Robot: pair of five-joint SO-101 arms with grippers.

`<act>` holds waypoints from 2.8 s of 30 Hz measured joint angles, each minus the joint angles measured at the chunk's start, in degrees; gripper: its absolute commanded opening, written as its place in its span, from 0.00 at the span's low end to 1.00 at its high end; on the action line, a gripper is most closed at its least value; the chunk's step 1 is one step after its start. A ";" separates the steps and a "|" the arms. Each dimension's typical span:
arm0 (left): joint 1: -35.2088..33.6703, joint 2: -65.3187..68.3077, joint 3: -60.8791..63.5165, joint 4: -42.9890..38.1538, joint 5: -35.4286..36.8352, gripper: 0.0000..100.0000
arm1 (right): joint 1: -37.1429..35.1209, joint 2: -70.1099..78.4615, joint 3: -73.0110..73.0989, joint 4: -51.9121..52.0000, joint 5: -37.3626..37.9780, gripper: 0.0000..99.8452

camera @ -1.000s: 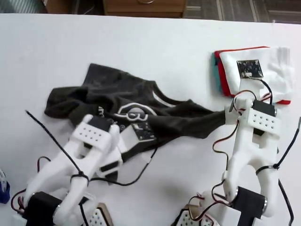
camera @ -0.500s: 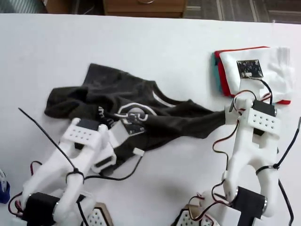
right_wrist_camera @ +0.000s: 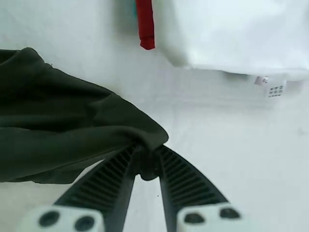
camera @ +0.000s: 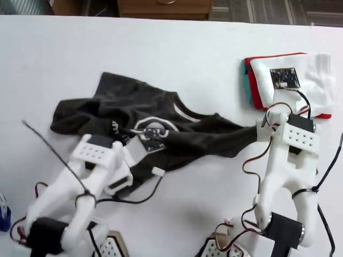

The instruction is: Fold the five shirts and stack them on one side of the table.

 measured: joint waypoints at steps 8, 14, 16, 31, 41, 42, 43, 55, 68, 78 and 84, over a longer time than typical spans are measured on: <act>-0.26 10.02 -4.92 0.26 0.00 0.02 | 0.00 0.00 0.00 0.00 0.00 0.02; -0.18 11.08 -8.97 4.92 0.00 0.03 | 0.00 0.00 0.00 0.00 0.00 0.02; -0.26 11.16 -11.52 8.26 0.00 0.03 | -0.44 0.00 0.00 0.00 0.00 0.02; -14.15 10.64 -60.57 37.19 0.00 0.03 | -6.77 0.09 -27.16 20.75 0.00 0.02; -14.77 -1.85 -70.07 37.27 2.81 0.03 | -6.95 0.09 -46.07 24.00 0.00 0.02; -14.77 -3.08 -70.59 37.27 2.81 0.03 | -6.95 0.09 -48.18 25.14 0.00 0.02; -14.77 -4.22 -71.03 37.27 2.99 0.03 | -6.95 0.09 -50.55 26.37 0.00 0.02; -14.95 -13.01 -75.52 37.27 5.71 0.03 | -4.75 -0.26 -79.91 37.01 -3.78 0.02; -20.40 -21.01 -68.84 37.27 6.77 0.03 | -4.48 -4.13 -87.65 43.96 -4.13 0.02; -26.81 -25.49 -66.90 37.19 3.96 0.03 | -4.22 -11.87 -87.74 43.96 -4.13 0.02; -26.81 -25.49 -66.81 36.92 3.96 0.03 | -4.22 -11.69 -85.19 43.96 -5.63 0.02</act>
